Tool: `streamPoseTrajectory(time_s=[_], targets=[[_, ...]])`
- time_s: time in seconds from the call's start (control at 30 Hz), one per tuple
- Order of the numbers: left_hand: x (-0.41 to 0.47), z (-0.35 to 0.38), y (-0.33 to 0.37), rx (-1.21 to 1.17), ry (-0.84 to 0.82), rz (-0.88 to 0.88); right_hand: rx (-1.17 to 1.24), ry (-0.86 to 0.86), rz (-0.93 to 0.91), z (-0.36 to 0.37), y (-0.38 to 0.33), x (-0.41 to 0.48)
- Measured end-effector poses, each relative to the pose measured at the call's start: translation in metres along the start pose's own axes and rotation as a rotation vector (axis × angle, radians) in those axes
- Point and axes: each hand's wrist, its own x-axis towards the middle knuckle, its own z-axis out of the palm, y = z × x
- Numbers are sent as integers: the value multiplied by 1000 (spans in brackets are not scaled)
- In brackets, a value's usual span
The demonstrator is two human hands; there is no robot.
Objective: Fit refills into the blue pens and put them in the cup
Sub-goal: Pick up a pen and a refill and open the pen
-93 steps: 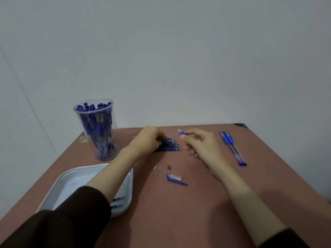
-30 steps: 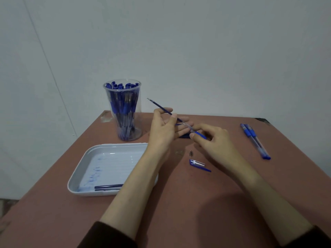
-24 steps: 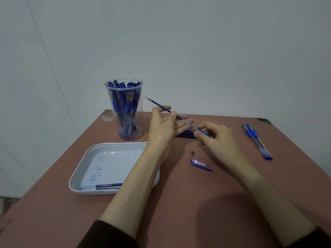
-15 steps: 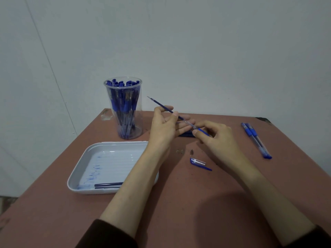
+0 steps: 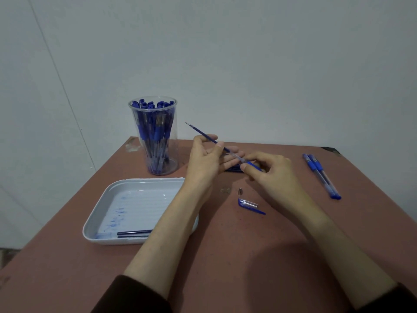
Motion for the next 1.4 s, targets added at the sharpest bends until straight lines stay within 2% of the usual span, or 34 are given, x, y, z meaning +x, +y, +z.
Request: streamPoseTrajectory(time_s=[0.17,0.3,0.37,0.47,0.53,0.63,0.73,0.83,0.93,1.03,1.4], targets=[[-3,2,-3,187,-36,-13,38,12,42,2,-4,-2],[-6,3,0,295,-172,-74,240,-25,160,-1,-7,0],[-5,1,1,466,-233,-51,370,-11,207,-3,-10,1],[-1,-6,-1,896,-270,103,615,48,270,-10,-14,3],[-2,-10,-2,1143,-339,128,697,59,310,-14,-16,3],[-5,-12,-5,1319,-455,75,755,75,341,-17,-16,4],[-5,-11,-9,1378,-479,88,743,68,351,-17,-17,3],[-2,-10,-8,1232,-332,147,688,85,326,-14,-16,4],[-1,-9,2,719,-108,110,506,86,244,-14,-14,3],[-1,-8,9,318,-46,15,388,34,188,-12,-15,1],[0,-10,9,150,-42,-54,258,0,131,-8,-16,0]])
